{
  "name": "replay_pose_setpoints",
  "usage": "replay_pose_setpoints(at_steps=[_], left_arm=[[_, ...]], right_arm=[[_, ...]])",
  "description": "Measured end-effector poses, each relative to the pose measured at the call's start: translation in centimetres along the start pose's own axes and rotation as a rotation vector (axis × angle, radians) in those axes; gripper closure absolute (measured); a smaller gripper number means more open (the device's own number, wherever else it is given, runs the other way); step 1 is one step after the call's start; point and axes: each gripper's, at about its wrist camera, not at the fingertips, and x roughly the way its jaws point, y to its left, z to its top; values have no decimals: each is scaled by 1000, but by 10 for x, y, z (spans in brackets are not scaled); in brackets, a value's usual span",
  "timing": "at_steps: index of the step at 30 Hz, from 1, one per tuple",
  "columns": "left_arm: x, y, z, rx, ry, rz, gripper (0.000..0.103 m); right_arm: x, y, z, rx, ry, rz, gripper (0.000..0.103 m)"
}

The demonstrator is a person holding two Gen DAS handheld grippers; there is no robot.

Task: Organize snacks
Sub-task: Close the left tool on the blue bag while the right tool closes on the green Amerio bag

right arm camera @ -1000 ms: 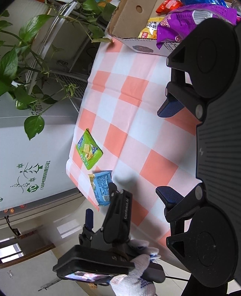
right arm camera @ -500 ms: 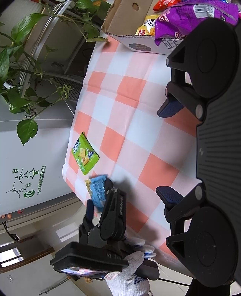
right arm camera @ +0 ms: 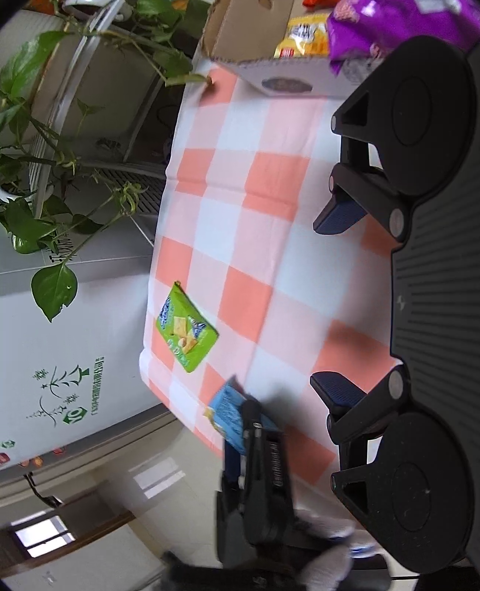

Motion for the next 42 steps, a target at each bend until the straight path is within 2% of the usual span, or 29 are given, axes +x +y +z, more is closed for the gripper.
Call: replay_pose_setpoints(at_steps=[6, 14, 25, 31, 33, 34, 35, 37, 42], left_arm=[[-5, 14, 1, -81, -2, 2, 55], [-18, 28, -3, -101, -21, 24, 55], [-30, 54, 1, -165, -53, 82, 55], [-30, 65, 0, -199, -49, 112, 55], [-30, 66, 0, -207, -45, 119, 55], [-29, 67, 0, -210, -44, 120, 55], [-29, 67, 0, -210, -42, 121, 55], [-29, 66, 0, -207, -41, 118, 55], [-31, 57, 3, -182, -51, 115, 55]], right_arm=[[21, 7, 18, 25, -27, 5, 17], [65, 18, 47, 155, -55, 0, 18], [115, 30, 86, 343, -120, -97, 14], [134, 45, 98, 323, -141, -188, 13], [139, 51, 100, 284, -140, -240, 19], [141, 54, 100, 265, -144, -257, 29], [141, 54, 100, 251, -145, -265, 35], [137, 51, 99, 247, -143, -266, 42], [121, 41, 85, 180, -121, -192, 43]])
